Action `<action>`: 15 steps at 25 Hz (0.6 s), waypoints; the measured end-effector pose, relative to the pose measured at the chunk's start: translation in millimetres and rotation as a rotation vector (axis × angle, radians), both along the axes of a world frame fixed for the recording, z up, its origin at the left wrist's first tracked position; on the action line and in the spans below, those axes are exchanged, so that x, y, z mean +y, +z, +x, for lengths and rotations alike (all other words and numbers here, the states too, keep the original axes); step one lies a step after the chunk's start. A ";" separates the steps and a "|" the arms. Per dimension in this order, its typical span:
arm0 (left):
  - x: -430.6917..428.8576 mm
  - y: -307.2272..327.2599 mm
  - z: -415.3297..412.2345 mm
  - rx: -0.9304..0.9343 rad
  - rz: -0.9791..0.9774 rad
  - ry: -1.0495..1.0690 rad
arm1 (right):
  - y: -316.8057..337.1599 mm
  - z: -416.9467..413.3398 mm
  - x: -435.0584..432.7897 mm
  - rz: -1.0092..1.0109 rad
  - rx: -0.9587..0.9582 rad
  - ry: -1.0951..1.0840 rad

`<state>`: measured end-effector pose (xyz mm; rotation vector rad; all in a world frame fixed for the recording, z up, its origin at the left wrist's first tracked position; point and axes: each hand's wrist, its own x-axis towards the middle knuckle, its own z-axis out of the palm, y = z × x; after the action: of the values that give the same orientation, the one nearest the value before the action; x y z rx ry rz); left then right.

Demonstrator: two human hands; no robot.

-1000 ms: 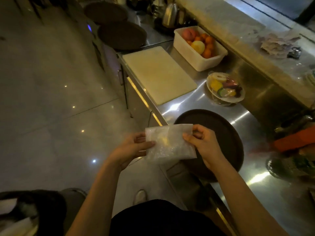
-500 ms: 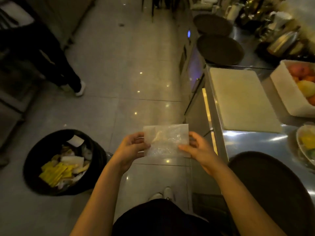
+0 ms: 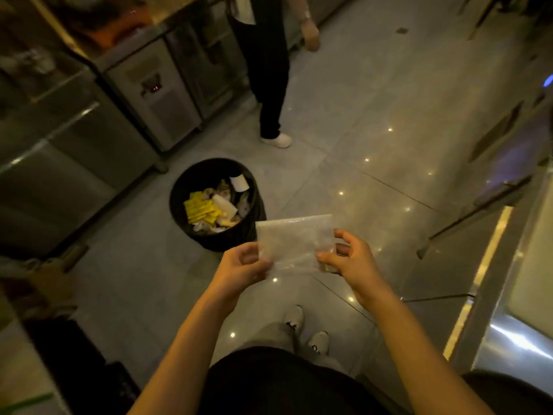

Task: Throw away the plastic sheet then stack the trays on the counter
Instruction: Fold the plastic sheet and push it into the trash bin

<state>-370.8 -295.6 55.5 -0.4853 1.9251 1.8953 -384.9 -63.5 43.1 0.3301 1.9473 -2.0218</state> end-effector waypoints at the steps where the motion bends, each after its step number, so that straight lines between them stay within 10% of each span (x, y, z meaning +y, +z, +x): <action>1: -6.3 -1.3 6.1 -0.006 -0.013 0.034 | -5.2 0.1 -6.6 -0.007 -0.010 0.034; 15: -85.6 -35.5 -11.9 -0.062 -0.041 0.281 | -26.8 -35.8 -100.8 0.112 -0.084 0.065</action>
<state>-382.8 -381.2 19.9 -0.8567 1.9421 1.9835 -420.7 -164.2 16.3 0.3673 1.9973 -1.8333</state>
